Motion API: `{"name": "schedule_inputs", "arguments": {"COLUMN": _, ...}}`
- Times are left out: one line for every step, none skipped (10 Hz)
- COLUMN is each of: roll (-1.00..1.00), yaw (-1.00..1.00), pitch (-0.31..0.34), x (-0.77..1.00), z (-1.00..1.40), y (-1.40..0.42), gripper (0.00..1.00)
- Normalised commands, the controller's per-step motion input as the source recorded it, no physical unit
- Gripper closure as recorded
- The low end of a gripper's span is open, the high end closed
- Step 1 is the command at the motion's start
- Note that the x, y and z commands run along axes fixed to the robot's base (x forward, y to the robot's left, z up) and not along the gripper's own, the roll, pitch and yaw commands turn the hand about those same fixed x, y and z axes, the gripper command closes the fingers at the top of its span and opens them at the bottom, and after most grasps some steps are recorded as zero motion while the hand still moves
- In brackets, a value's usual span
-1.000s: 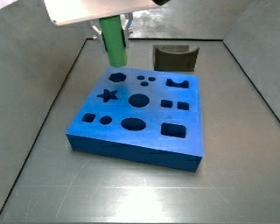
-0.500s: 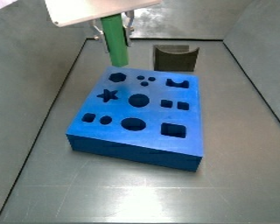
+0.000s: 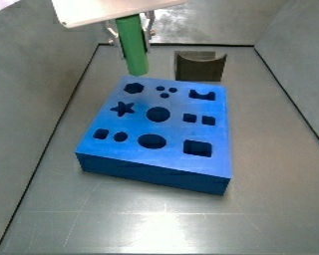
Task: Pick up the hexagon object. Move up. Move to above the board. Insert the hexagon object.
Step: Insert the hexagon object.
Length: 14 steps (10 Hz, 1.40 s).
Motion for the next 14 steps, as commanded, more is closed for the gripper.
{"name": "schedule_inputs", "arguments": {"roll": 0.04, "yaw": -0.04, "pitch": -0.009, "x": 0.00, "z": -1.00, "y": -0.07, "gripper": 1.00}}
{"name": "schedule_inputs", "arguments": {"roll": 0.05, "yaw": -0.07, "pitch": -0.014, "x": 0.02, "z": -1.00, "y": -0.09, "gripper": 1.00}}
{"name": "schedule_inputs", "arguments": {"roll": 0.05, "yaw": -0.07, "pitch": -0.020, "x": 0.02, "z": -1.00, "y": -0.09, "gripper": 1.00}}
{"name": "schedule_inputs", "arguments": {"roll": 0.04, "yaw": -0.09, "pitch": -0.017, "x": 0.06, "z": -1.00, "y": -0.10, "gripper": 1.00}}
{"name": "schedule_inputs", "arguments": {"roll": 0.04, "yaw": -0.08, "pitch": -0.014, "x": 0.07, "z": -1.00, "y": -0.10, "gripper": 1.00}}
{"name": "schedule_inputs", "arguments": {"roll": 0.00, "yaw": 0.07, "pitch": 0.000, "x": 0.34, "z": -1.00, "y": 0.00, "gripper": 1.00}}
{"name": "schedule_inputs", "arguments": {"roll": -0.37, "yaw": 0.53, "pitch": 0.000, "x": 0.48, "z": -1.00, "y": 0.32, "gripper": 1.00}}
{"name": "schedule_inputs", "arguments": {"roll": -0.05, "yaw": 0.43, "pitch": -0.069, "x": 0.24, "z": -0.44, "y": 0.00, "gripper": 1.00}}
{"name": "schedule_inputs", "arguments": {"roll": 0.08, "yaw": 0.00, "pitch": -0.029, "x": 0.00, "z": -0.09, "y": 0.00, "gripper": 1.00}}
{"name": "schedule_inputs", "arguments": {"roll": 0.26, "yaw": 0.00, "pitch": -0.326, "x": 0.03, "z": -0.83, "y": 0.00, "gripper": 1.00}}
{"name": "schedule_inputs", "arguments": {"roll": 0.25, "yaw": 0.00, "pitch": -0.089, "x": 0.14, "z": -1.00, "y": 0.00, "gripper": 1.00}}
{"name": "schedule_inputs", "arguments": {"roll": 0.15, "yaw": 0.00, "pitch": -0.023, "x": 0.21, "z": -1.00, "y": 0.00, "gripper": 1.00}}
{"name": "schedule_inputs", "arguments": {"roll": 0.08, "yaw": 0.00, "pitch": -0.003, "x": 0.32, "z": -1.00, "y": 0.00, "gripper": 1.00}}
{"name": "schedule_inputs", "arguments": {"roll": 0.07, "yaw": 0.00, "pitch": 0.000, "x": 0.36, "z": -1.00, "y": 0.00, "gripper": 1.00}}
